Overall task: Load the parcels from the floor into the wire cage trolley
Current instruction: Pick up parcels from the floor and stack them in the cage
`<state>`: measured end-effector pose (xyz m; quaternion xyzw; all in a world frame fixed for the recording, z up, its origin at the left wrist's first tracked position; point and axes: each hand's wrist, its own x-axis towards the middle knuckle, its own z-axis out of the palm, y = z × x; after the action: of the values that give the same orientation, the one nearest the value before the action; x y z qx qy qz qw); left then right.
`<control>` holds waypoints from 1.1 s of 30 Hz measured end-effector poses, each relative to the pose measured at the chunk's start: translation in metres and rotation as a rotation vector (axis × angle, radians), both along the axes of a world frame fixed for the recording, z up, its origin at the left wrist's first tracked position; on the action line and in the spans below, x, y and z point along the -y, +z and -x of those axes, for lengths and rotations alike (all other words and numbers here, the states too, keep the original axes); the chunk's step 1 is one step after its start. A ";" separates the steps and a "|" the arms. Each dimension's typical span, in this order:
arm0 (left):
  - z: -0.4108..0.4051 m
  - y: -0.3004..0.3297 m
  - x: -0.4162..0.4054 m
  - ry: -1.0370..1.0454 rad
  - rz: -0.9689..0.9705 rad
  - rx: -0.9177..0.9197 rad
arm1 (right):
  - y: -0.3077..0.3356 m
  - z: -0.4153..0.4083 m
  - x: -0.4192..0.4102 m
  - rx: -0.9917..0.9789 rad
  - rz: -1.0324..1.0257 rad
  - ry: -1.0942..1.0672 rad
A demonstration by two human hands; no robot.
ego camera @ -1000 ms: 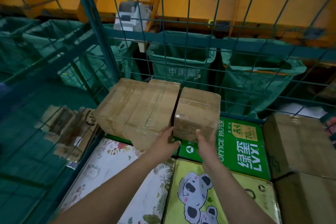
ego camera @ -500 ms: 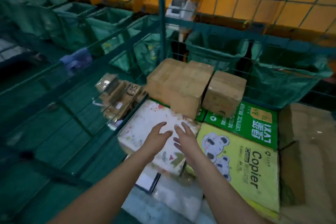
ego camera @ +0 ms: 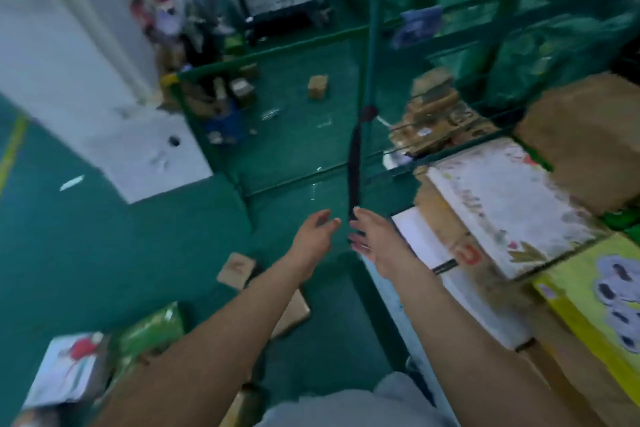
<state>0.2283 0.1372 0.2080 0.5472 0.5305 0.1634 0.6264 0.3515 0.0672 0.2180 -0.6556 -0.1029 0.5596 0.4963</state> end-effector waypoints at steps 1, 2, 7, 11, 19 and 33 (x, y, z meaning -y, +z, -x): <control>0.022 -0.004 0.000 0.042 0.013 -0.001 | -0.003 0.015 -0.004 -0.007 0.011 0.024; 0.055 -0.010 0.001 0.116 0.037 0.006 | -0.006 0.041 -0.011 -0.008 0.022 0.076; 0.174 -0.034 0.023 0.411 0.136 0.053 | -0.025 0.138 -0.026 -0.013 0.107 0.311; 0.239 -0.052 0.050 0.625 0.221 0.069 | -0.042 0.193 -0.030 0.009 0.155 0.502; 0.296 -0.074 0.077 1.009 0.327 0.109 | -0.064 0.253 -0.064 0.056 0.210 0.808; 0.318 -0.060 0.096 1.686 0.348 0.110 | -0.066 0.334 -0.153 0.022 0.195 1.338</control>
<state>-0.0898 0.0417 0.1482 -0.1415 0.7459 0.5167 0.3958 0.0176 0.2206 0.1519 -0.4980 -0.4407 0.7466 -0.0197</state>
